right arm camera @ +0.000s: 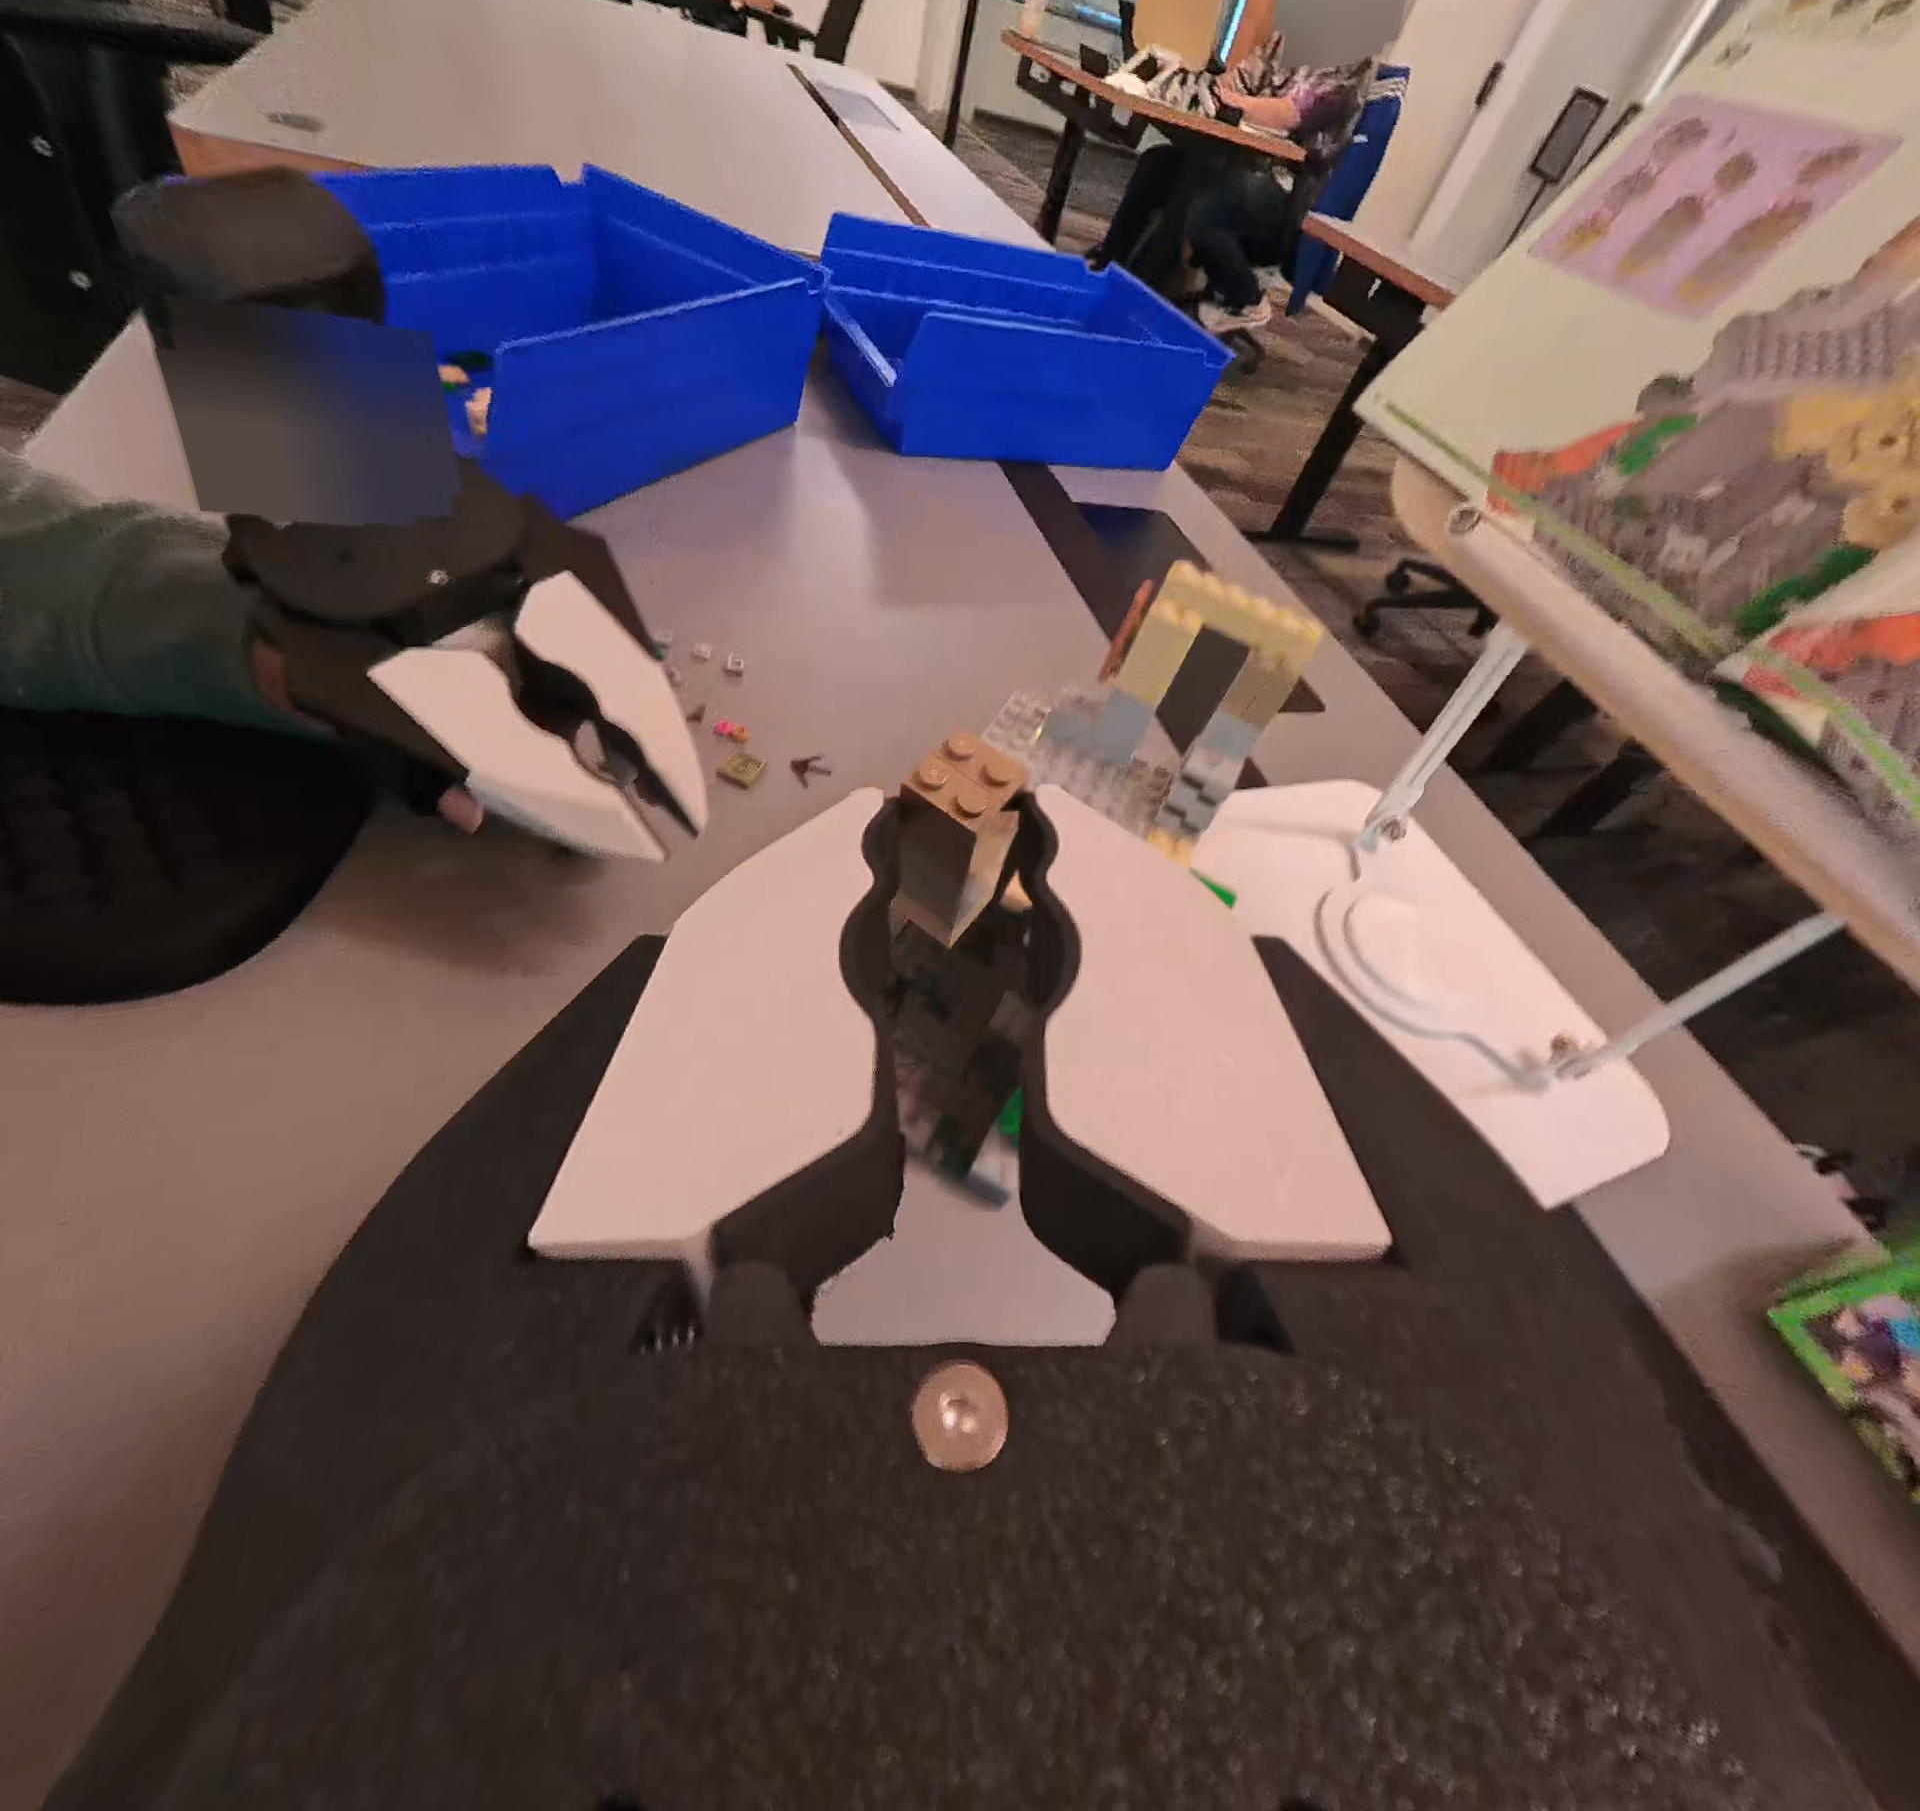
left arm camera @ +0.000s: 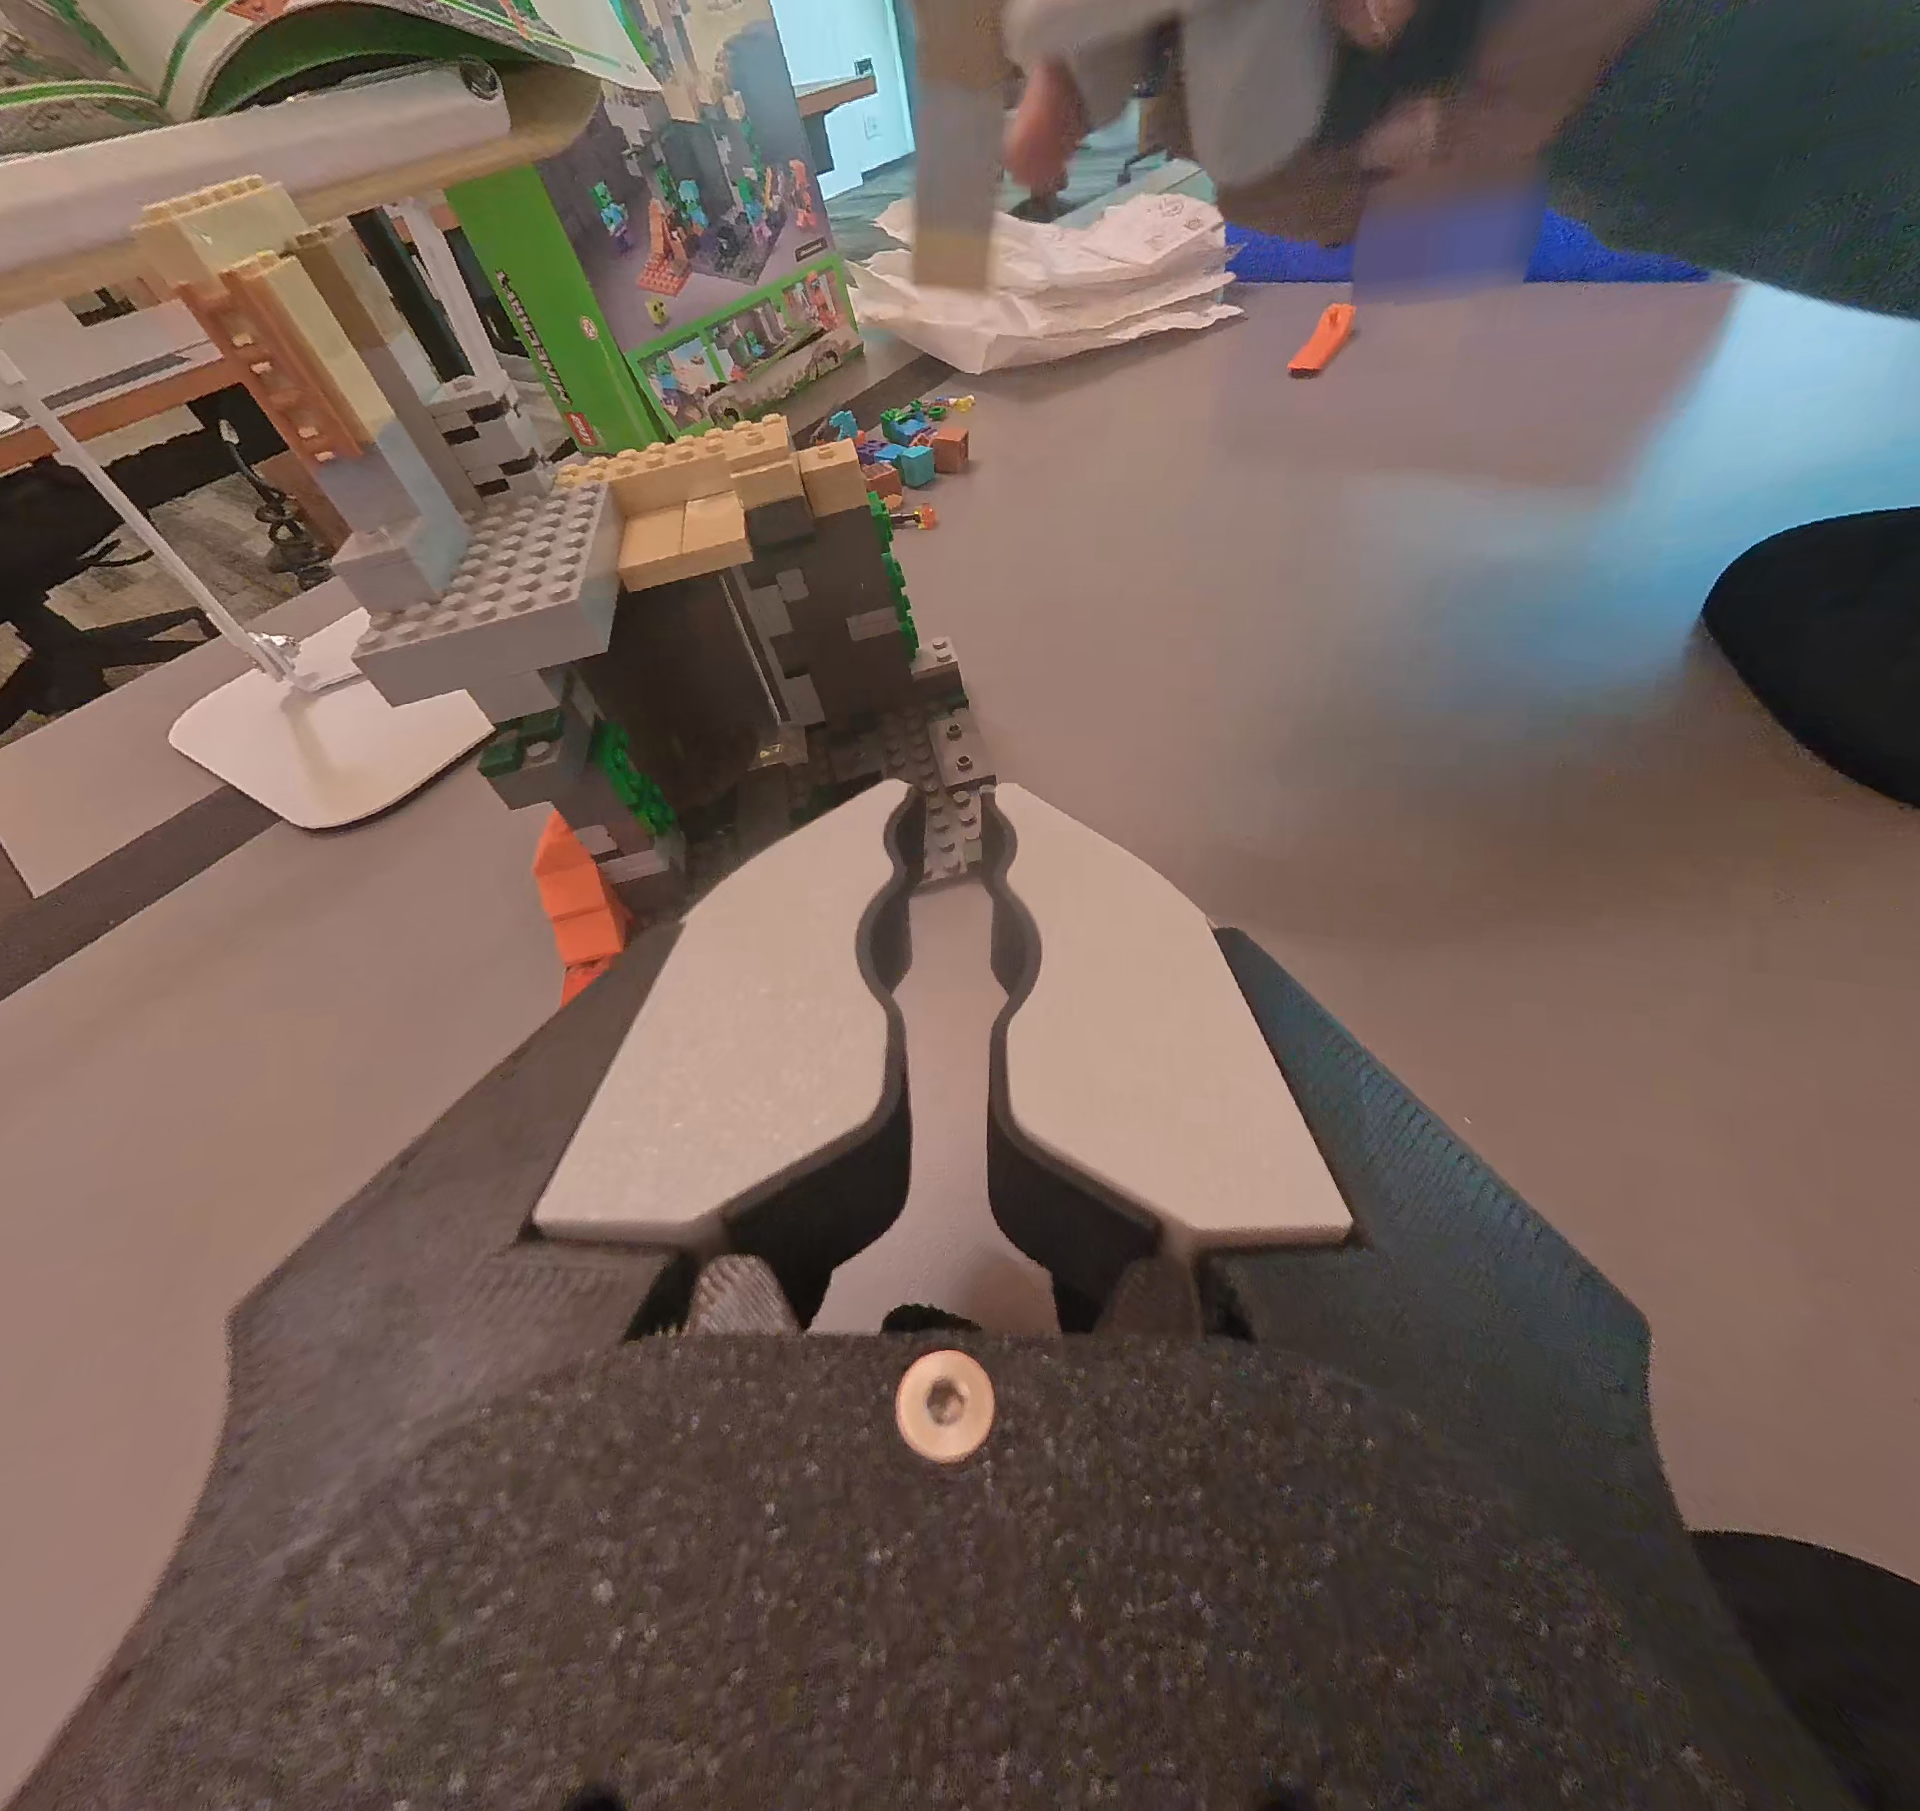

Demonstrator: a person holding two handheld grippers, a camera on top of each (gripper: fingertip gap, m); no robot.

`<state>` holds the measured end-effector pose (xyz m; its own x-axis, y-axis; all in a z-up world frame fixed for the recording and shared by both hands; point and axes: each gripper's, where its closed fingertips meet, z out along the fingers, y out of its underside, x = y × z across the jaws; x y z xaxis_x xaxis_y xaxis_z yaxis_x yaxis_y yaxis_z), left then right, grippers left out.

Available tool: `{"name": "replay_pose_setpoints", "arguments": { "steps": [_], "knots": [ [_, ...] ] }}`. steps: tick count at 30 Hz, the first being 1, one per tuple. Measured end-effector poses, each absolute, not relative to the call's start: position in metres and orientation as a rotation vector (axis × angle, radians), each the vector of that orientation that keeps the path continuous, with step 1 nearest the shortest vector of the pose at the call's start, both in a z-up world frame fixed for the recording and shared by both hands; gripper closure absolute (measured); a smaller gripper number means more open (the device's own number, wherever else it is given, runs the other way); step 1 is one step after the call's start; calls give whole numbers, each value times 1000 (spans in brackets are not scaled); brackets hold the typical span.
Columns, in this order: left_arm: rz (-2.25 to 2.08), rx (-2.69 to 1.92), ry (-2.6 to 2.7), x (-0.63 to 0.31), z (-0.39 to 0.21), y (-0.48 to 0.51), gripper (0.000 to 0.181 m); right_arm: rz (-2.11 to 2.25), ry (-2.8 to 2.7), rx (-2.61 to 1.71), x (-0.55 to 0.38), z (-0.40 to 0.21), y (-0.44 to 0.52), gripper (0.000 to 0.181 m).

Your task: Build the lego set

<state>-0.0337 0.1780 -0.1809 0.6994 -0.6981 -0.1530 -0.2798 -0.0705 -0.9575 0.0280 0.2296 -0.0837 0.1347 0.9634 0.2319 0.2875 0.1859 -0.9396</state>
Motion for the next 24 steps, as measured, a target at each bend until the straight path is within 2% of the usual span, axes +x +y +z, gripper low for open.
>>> {"name": "replay_pose_setpoints", "arguments": {
  "steps": [10, 24],
  "knots": [
    [-422, -1645, 804, -34, -180, 178, 172, 788, -1446, -1295, -13, -70, 289, 160],
    [-412, -1659, 800, -35, -183, 180, 171, 860, -1516, -1361, -10, -109, 317, 160]
  ]
}}
